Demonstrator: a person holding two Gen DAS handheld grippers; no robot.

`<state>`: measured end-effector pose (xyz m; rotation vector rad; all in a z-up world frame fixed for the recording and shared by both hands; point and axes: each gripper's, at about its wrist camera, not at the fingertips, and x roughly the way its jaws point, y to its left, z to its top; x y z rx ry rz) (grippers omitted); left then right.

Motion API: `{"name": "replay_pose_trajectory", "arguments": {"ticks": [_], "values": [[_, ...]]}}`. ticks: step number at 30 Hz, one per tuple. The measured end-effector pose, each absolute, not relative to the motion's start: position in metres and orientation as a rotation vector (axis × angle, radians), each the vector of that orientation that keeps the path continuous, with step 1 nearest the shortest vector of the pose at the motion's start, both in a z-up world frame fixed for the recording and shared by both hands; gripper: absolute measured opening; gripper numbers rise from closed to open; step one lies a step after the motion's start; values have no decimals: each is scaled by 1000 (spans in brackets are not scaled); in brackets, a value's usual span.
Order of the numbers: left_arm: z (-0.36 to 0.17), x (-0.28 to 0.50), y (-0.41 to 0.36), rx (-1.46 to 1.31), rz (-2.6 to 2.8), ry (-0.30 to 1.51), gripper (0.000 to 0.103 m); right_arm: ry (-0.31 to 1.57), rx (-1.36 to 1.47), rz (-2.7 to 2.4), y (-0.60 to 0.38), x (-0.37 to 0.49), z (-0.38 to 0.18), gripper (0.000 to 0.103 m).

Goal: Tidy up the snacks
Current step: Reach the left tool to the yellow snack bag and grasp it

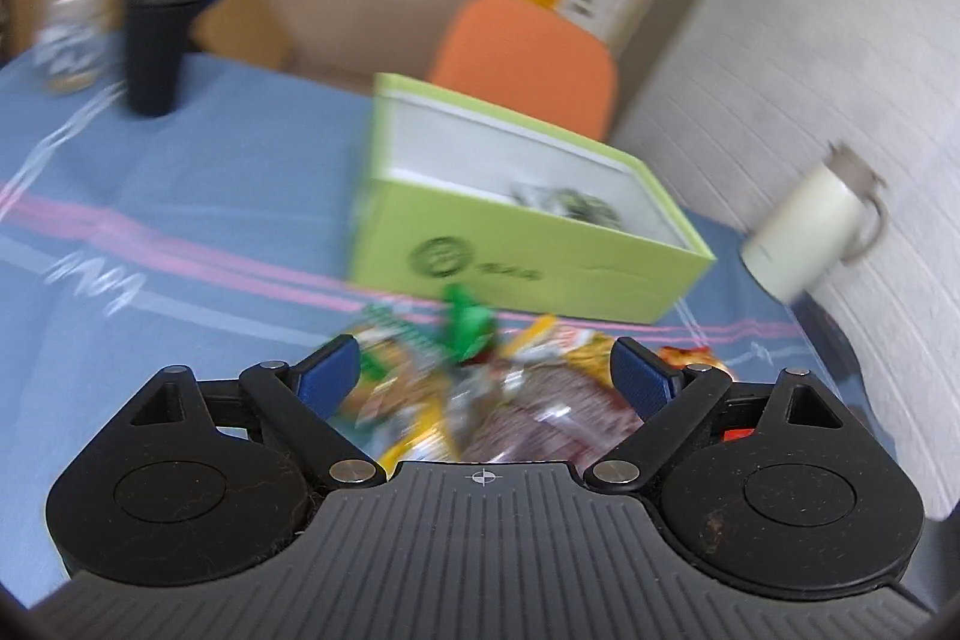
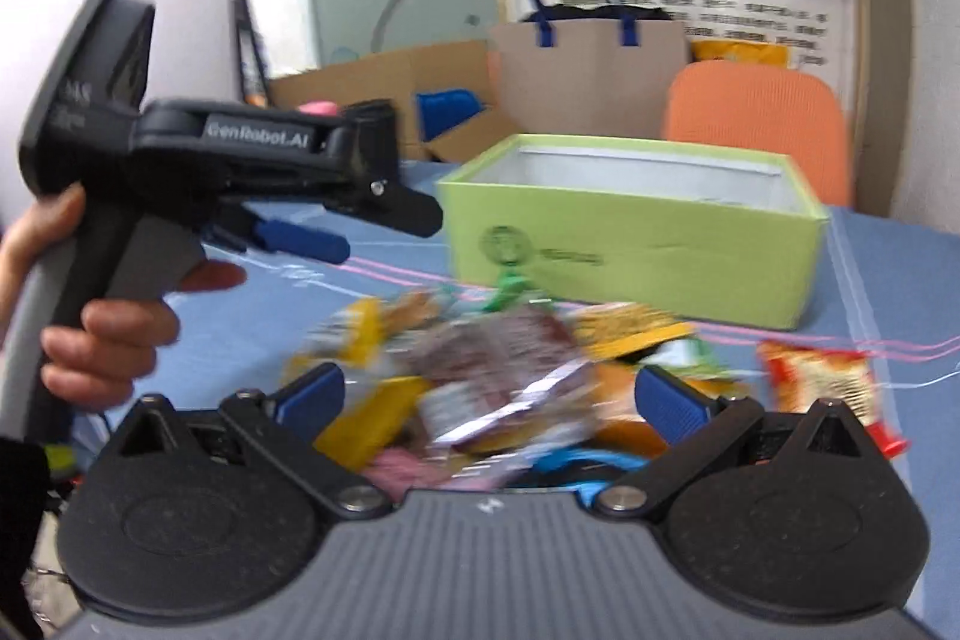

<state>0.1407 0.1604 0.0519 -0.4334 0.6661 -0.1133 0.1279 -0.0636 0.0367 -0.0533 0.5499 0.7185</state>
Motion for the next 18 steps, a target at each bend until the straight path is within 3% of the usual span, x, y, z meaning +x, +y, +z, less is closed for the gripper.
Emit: {"name": "replay_pose_trajectory", "arguments": {"ticks": [10,18], "values": [[13,111,201,-626,-132,783,77,500,-352,836,23,112,20,102],[5,106,226,-648,-97,768,76,622,-224,847,37,94,12,103]]}}
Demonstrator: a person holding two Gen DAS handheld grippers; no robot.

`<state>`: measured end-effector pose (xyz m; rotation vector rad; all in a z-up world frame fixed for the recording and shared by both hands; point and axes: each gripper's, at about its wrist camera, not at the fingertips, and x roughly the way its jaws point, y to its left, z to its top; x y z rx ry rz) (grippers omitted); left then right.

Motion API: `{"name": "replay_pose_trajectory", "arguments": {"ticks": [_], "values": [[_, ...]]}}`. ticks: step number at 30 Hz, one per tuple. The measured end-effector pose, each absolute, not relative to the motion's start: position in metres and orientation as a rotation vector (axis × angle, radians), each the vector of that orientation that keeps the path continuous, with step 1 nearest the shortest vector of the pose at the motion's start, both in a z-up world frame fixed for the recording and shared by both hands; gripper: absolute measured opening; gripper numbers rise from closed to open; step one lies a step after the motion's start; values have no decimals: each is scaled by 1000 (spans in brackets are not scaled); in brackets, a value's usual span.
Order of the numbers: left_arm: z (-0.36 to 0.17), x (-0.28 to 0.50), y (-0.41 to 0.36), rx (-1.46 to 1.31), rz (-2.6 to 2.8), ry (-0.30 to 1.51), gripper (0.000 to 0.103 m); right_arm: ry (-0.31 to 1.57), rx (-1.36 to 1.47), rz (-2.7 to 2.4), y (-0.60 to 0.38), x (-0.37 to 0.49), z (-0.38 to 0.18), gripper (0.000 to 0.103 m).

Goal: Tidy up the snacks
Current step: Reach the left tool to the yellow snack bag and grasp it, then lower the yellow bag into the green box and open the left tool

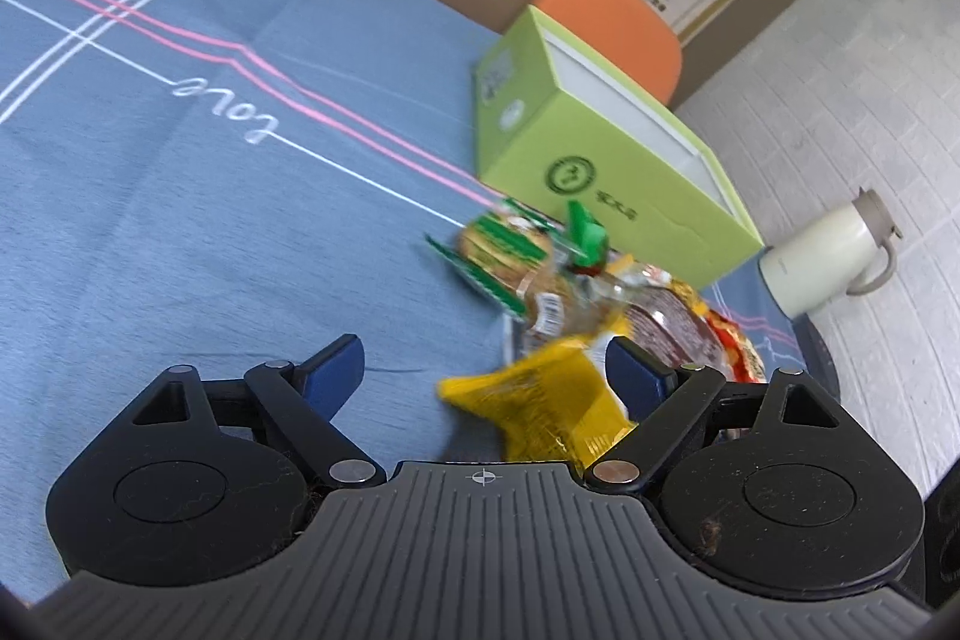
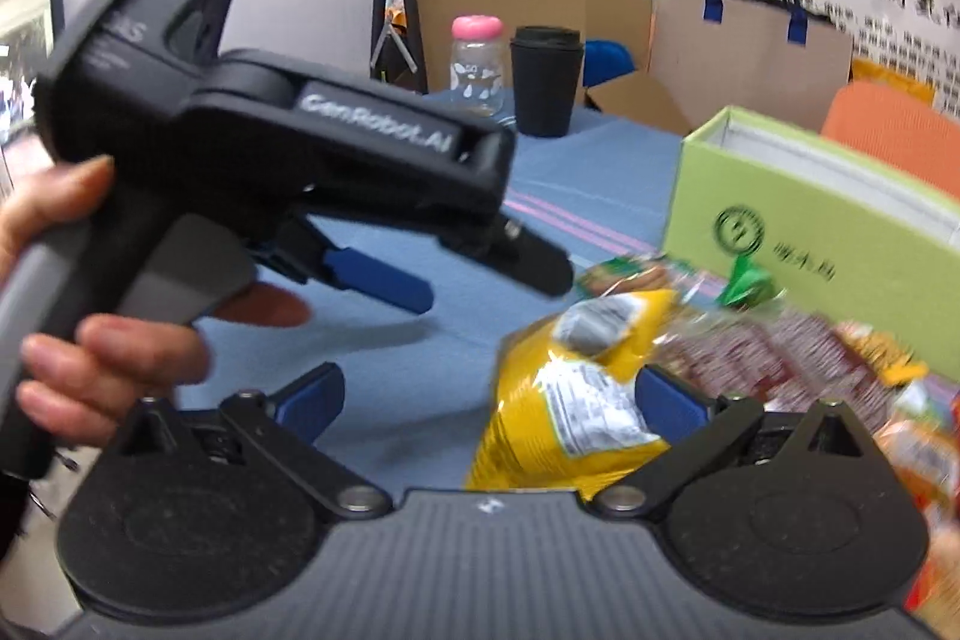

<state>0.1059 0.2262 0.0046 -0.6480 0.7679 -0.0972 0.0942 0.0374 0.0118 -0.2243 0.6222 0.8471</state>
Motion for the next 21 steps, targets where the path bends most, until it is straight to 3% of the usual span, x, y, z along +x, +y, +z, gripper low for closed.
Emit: {"name": "replay_pose_trajectory", "arguments": {"ticks": [21], "values": [[-12,134,204,-530,-401,879,74,715,-130,747,41,116,-10,102]]}}
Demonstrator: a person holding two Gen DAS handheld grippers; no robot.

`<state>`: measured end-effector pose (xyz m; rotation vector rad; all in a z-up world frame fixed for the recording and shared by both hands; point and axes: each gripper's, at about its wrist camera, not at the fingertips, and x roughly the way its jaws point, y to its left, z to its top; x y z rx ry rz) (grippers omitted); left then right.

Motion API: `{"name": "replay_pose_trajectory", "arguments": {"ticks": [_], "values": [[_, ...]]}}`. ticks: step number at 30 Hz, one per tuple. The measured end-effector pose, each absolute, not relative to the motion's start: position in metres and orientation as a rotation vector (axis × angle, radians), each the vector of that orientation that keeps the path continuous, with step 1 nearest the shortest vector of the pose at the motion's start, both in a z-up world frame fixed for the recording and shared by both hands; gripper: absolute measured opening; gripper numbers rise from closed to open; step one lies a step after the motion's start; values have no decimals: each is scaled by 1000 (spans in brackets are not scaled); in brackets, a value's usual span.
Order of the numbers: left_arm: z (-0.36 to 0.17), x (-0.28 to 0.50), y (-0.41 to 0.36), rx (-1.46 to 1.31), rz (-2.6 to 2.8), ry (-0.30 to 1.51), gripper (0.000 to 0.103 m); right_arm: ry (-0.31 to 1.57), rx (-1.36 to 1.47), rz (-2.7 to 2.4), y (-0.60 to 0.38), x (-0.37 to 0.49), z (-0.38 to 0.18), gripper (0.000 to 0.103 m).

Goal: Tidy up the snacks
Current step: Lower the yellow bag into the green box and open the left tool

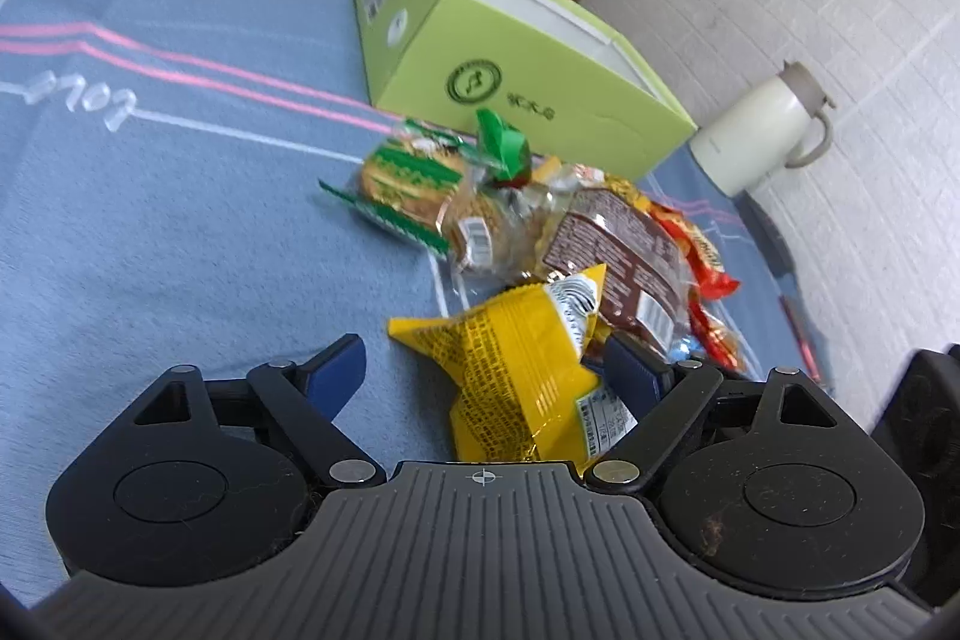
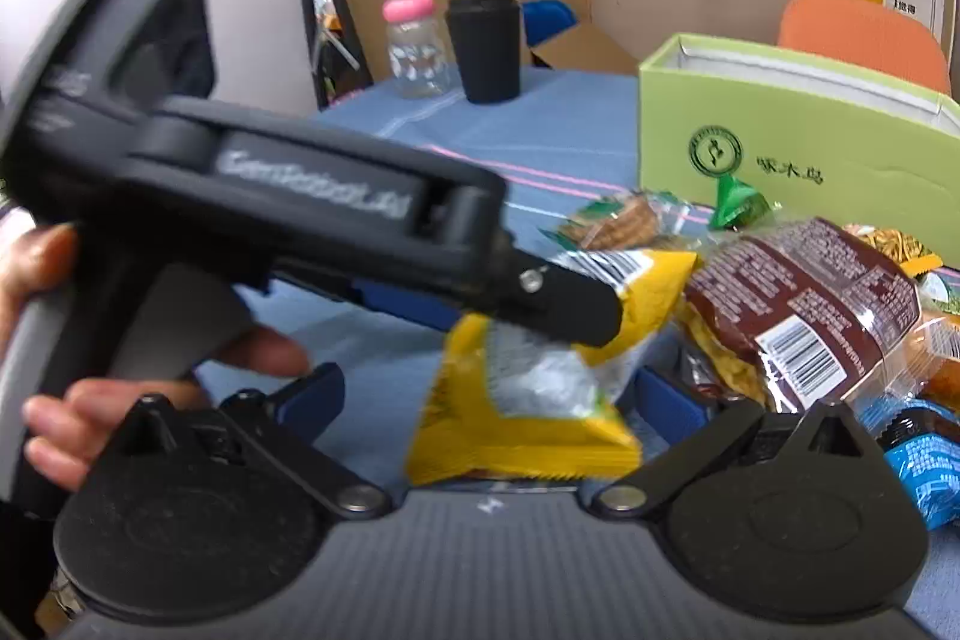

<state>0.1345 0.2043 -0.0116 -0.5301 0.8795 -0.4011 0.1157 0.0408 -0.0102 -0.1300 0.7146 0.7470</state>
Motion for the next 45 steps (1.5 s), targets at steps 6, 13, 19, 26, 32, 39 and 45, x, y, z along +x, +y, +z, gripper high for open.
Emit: {"name": "replay_pose_trajectory", "arguments": {"ticks": [6,13,19,26,32,39,45], "values": [[-20,136,204,-605,-499,888,34,677,-128,790,40,117,-12,100],[10,131,192,-514,-427,812,28,620,-123,788,30,122,11,75],[47,166,183,-500,-440,752,28,541,-135,765,23,156,44,75],[107,264,174,-429,-451,654,29,461,-138,740,20,257,91,76],[107,346,172,-400,-384,694,29,533,-110,744,26,339,83,77],[84,364,183,-381,-264,695,58,584,-99,706,18,358,65,94],[104,311,191,-387,-268,590,73,484,7,669,-24,319,86,103]]}}
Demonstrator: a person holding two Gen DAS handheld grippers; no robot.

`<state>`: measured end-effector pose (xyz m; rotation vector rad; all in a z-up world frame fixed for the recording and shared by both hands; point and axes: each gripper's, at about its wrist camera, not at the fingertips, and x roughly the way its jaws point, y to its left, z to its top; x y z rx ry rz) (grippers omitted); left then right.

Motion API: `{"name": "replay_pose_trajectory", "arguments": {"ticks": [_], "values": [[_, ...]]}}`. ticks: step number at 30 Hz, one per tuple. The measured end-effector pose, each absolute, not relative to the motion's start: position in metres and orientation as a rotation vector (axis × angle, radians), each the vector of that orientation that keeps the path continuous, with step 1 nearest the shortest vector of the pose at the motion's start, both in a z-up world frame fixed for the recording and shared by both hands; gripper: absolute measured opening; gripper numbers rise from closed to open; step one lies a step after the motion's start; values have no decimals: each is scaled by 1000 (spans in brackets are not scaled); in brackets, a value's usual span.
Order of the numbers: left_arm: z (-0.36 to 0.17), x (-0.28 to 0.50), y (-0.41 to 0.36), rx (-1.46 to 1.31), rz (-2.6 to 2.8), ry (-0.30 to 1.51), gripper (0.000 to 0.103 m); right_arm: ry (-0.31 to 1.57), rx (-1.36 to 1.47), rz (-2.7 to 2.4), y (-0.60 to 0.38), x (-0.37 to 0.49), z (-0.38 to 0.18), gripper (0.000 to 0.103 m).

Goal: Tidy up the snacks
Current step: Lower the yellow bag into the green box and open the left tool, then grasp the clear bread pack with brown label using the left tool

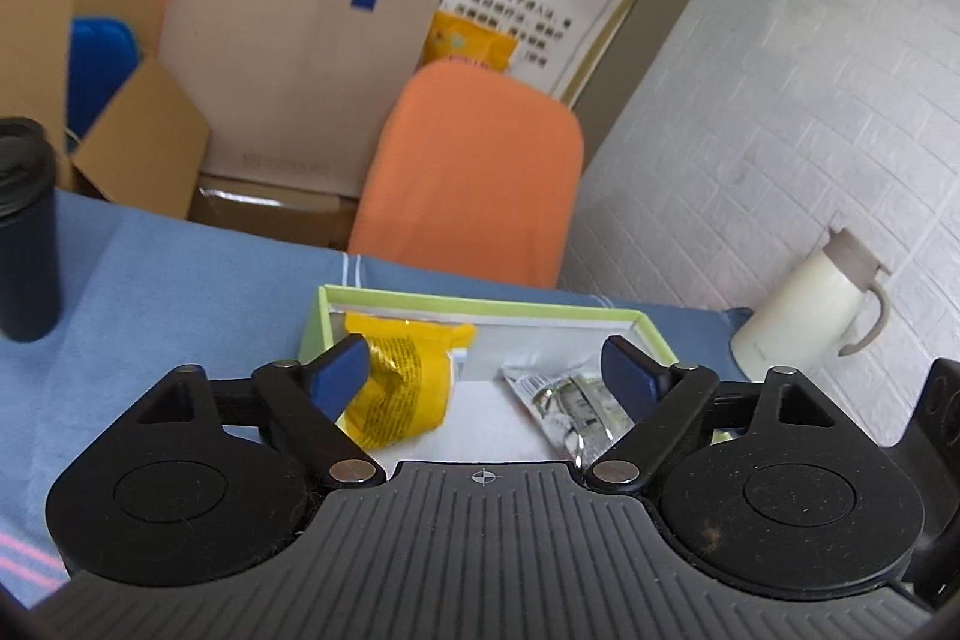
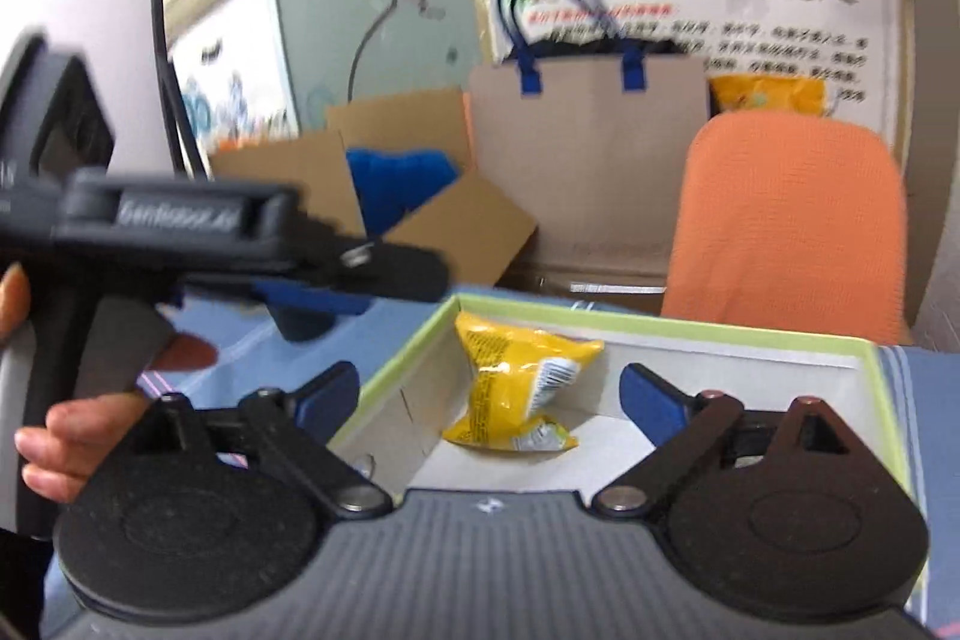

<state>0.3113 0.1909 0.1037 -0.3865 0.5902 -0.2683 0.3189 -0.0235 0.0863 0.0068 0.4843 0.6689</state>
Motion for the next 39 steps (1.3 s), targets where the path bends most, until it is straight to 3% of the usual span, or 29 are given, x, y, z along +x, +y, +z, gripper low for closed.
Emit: {"name": "replay_pose_trajectory", "arguments": {"ticks": [7,16,22,39], "values": [[93,244,188,-438,-277,584,77,513,63,630,-50,254,77,102],[40,184,169,-519,-293,704,77,587,64,597,-67,162,26,102],[16,160,169,-624,-271,768,76,575,-21,606,-56,161,22,102],[13,164,157,-599,-306,804,73,616,-39,664,-40,157,11,102]]}}
